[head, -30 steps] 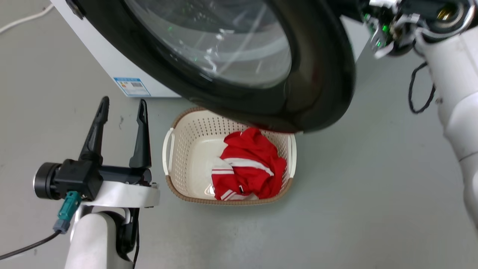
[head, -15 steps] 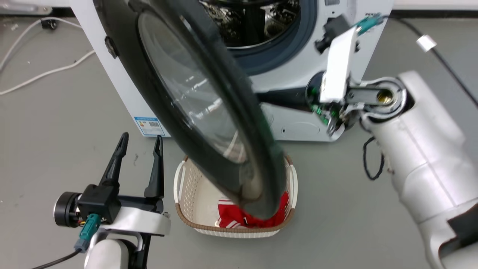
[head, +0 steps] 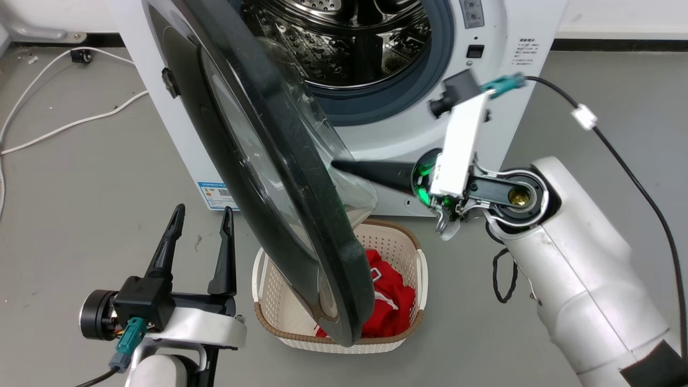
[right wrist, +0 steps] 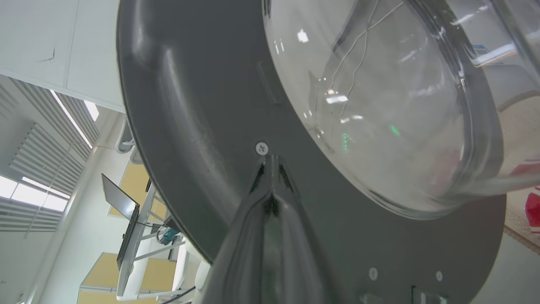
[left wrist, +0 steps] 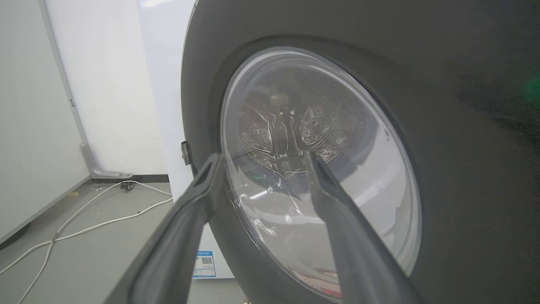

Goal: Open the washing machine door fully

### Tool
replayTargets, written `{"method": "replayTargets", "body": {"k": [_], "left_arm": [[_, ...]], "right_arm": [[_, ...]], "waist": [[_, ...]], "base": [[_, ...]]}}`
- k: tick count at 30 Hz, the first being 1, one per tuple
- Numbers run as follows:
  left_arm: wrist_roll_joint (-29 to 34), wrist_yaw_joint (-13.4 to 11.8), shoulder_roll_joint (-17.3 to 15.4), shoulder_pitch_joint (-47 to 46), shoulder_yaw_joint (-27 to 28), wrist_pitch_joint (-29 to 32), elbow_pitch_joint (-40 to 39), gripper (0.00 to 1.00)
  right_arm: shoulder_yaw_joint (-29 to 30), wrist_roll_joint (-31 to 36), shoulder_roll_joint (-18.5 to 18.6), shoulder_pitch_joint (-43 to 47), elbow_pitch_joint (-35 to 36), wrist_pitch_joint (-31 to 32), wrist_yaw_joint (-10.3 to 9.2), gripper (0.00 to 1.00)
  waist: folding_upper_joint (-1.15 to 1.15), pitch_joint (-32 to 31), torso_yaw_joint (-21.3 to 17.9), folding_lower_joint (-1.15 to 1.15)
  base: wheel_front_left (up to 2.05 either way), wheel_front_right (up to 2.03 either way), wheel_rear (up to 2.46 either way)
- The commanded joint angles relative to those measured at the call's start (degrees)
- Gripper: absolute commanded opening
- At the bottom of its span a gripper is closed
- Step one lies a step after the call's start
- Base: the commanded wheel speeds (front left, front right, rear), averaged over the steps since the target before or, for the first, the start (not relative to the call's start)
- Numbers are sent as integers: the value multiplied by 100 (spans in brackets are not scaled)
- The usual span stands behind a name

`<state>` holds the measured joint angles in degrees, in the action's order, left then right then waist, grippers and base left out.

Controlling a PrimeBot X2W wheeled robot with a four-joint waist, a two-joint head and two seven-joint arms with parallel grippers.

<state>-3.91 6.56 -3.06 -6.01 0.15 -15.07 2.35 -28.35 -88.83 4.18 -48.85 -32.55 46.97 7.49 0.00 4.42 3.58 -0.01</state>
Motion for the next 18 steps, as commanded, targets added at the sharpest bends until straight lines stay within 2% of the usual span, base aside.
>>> {"method": "replayTargets", "body": {"k": [1,6,7,8,9,17,18], "left_arm": [[-39,-30,6,59,26,-13,-4,100],[-70,-41,11,98,64,-13,-25,100],[-77,-51,12,104,75,-13,-31,100],[-84,-58,13,111,91,-13,-40,100],[-86,-58,13,117,103,-13,-44,100],[-70,-104,16,219,208,-13,-31,100],[-70,-104,16,219,208,-13,-31,100]], "right_arm": [[173,135,-9,225,84,-528,0,0],[714,504,-16,739,192,-2287,1,2],[824,569,13,854,237,-2605,1,31],[957,572,14,1006,293,-2899,0,46],[1113,566,18,1153,370,-3205,0,99],[1827,902,227,2475,1044,-4975,0,100],[1827,902,227,2475,1044,-4975,0,100]], "waist": [[0,10,-34,1],[0,-9,-94,1],[0,-8,-109,1],[0,-7,-131,1],[0,-8,-147,1],[0,-60,-287,1],[0,-60,-287,1]], "base": [[0,0,0],[0,0,0],[0,0,0],[0,0,0],[0,0,0],[0,0,0],[0,0,0]]}}
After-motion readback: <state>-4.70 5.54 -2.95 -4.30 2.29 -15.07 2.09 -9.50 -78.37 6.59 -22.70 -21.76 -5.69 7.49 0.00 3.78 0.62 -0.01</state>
